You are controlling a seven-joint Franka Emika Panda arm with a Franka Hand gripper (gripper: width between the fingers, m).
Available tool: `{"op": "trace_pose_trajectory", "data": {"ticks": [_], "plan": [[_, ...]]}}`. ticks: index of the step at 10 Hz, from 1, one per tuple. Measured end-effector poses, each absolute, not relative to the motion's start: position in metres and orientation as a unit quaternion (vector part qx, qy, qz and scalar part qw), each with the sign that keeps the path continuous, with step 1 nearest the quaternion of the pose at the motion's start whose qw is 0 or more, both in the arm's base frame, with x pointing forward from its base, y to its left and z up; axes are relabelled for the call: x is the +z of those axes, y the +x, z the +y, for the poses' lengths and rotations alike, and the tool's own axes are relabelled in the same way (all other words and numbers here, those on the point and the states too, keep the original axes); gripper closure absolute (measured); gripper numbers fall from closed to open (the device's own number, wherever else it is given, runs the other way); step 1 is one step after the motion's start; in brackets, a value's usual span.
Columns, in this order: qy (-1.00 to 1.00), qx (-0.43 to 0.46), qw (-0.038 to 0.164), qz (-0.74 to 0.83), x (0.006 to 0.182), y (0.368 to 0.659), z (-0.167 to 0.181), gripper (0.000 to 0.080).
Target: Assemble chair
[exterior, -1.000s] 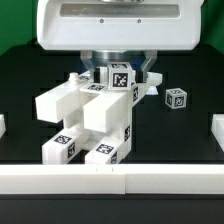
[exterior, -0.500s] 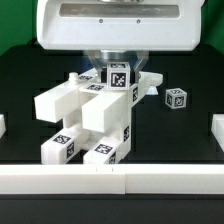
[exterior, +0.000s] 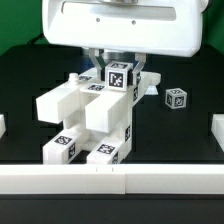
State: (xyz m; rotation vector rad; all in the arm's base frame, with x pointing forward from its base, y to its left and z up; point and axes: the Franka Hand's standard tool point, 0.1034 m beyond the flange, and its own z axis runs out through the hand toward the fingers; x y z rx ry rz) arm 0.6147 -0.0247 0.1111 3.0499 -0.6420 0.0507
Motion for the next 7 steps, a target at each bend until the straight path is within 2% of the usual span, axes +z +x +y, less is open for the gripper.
{"op": "trace_pose_trajectory", "data": {"ticks": [4, 7], "plan": [[0.933, 0.016, -0.002, -0.360, 0.1109, 0.6150, -0.0238, 0.0528], [0.896, 0.015, -0.005, -0.444, 0.1106, 0.6149, -0.0234, 0.0528]]}}
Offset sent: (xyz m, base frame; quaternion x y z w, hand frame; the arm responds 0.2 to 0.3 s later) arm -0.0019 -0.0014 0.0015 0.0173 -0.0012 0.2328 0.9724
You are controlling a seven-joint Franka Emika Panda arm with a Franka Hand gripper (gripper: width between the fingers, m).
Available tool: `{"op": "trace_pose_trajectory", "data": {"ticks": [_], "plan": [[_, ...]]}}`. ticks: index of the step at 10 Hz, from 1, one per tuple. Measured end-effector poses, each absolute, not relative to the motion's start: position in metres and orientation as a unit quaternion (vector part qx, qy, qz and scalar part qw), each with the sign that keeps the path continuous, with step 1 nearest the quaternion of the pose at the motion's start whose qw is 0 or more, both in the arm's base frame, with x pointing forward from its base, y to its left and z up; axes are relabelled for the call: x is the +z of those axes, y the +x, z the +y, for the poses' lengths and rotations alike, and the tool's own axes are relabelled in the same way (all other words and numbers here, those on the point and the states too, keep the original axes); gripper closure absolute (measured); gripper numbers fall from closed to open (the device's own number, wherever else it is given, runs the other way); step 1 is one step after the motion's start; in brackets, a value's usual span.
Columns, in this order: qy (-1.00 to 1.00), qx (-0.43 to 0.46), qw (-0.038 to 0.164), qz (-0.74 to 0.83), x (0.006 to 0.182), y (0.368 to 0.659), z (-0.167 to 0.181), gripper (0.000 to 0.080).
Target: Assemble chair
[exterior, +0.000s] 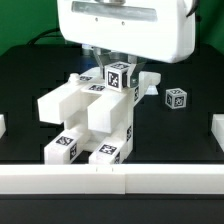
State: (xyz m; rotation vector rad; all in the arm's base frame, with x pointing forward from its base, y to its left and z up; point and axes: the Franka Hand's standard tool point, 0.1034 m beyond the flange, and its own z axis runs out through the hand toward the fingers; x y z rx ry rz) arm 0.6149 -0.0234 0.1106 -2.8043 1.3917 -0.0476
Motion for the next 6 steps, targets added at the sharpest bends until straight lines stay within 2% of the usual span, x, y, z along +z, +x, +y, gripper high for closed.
{"op": "trace_pose_trajectory", "data": {"ticks": [6], "plan": [[-0.801, -0.010, 0.016, 0.598, 0.1102, 0.6152, -0.0205, 0.0528]]}}
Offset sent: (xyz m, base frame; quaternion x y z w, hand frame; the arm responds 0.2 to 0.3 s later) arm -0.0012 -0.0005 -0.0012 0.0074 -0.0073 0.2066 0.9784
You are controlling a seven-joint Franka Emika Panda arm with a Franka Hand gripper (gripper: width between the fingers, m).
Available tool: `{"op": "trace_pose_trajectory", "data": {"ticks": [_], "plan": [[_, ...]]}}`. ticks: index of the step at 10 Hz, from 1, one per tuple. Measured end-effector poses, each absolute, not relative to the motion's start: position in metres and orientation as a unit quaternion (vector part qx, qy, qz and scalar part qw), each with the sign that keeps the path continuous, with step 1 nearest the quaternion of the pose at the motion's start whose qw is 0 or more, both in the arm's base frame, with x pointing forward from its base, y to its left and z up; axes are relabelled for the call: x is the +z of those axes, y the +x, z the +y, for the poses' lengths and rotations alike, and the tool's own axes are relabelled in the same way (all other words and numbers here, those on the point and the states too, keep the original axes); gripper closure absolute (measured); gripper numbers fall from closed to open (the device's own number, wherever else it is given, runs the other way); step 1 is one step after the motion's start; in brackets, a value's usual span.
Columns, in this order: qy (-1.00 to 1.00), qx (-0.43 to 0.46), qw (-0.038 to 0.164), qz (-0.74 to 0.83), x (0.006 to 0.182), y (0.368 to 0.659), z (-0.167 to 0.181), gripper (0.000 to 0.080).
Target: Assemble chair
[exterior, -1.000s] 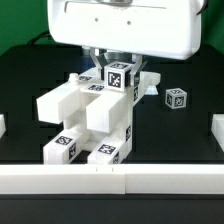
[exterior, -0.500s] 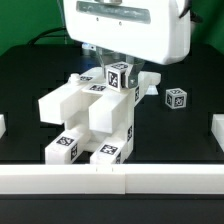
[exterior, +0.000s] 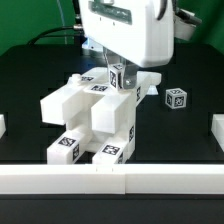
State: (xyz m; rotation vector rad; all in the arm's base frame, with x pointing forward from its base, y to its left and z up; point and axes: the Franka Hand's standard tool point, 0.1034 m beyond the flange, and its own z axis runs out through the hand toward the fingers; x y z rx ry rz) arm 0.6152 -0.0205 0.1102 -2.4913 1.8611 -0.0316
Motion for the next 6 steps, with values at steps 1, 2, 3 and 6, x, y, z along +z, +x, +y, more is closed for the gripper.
{"op": "trace_pose_trajectory", "data": {"ticks": [1, 2, 3, 6], "plan": [[-0.807, -0.010, 0.016, 0.590, 0.1102, 0.6152, -0.0206, 0.0528], [-0.817, -0.011, 0.016, 0.576, 0.1103, 0.6153, -0.0206, 0.0528], [-0.823, -0.011, 0.015, 0.568, 0.1103, 0.6153, -0.0203, 0.0339], [-0.871, -0.012, 0.014, 0.490, 0.1102, 0.6153, -0.0198, 0.0162]]}}
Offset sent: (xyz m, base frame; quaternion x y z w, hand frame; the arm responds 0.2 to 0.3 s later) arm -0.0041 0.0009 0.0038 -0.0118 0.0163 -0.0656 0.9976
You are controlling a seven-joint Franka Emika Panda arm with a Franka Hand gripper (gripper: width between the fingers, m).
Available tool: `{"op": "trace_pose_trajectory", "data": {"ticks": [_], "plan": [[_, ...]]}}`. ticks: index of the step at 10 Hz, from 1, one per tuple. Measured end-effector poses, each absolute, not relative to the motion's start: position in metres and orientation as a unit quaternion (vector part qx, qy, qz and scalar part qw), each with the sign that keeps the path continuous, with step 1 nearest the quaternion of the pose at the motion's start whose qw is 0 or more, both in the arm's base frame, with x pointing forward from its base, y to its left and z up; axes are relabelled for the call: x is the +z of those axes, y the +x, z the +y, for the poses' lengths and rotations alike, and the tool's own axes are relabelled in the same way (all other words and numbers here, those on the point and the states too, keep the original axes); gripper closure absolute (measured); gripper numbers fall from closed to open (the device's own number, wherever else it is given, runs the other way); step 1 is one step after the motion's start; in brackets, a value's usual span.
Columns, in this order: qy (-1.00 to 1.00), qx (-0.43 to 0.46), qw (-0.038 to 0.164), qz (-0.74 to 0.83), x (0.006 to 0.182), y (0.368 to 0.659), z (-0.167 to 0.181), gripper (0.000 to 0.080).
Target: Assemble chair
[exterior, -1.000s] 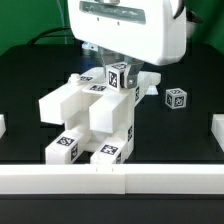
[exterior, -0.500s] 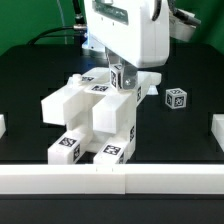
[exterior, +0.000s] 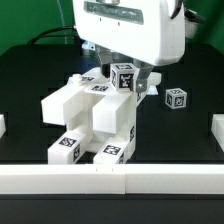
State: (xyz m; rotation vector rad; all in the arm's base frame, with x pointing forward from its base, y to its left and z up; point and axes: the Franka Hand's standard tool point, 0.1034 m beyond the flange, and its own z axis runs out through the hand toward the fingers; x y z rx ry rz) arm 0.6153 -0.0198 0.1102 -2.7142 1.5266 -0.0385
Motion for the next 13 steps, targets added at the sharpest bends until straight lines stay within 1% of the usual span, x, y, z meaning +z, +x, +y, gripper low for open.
{"op": "trace_pose_trajectory", "data": {"ticks": [3, 4, 6, 7, 10, 13], "plan": [[-0.921, -0.014, 0.010, 0.388, 0.1102, 0.6152, -0.0194, 0.0150], [-0.938, -0.015, 0.004, 0.346, 0.1101, 0.6151, -0.0178, 0.0150], [-0.966, -0.016, 0.001, 0.259, 0.1102, 0.6151, -0.0179, 0.0150], [-0.980, -0.017, -0.005, 0.198, 0.1103, 0.6152, -0.0186, 0.0150], [-0.995, -0.016, -0.011, 0.098, 0.1102, 0.6151, -0.0195, 0.0150], [-0.999, -0.012, -0.025, -0.024, 0.1102, 0.6148, -0.0208, 0.0150]]}}
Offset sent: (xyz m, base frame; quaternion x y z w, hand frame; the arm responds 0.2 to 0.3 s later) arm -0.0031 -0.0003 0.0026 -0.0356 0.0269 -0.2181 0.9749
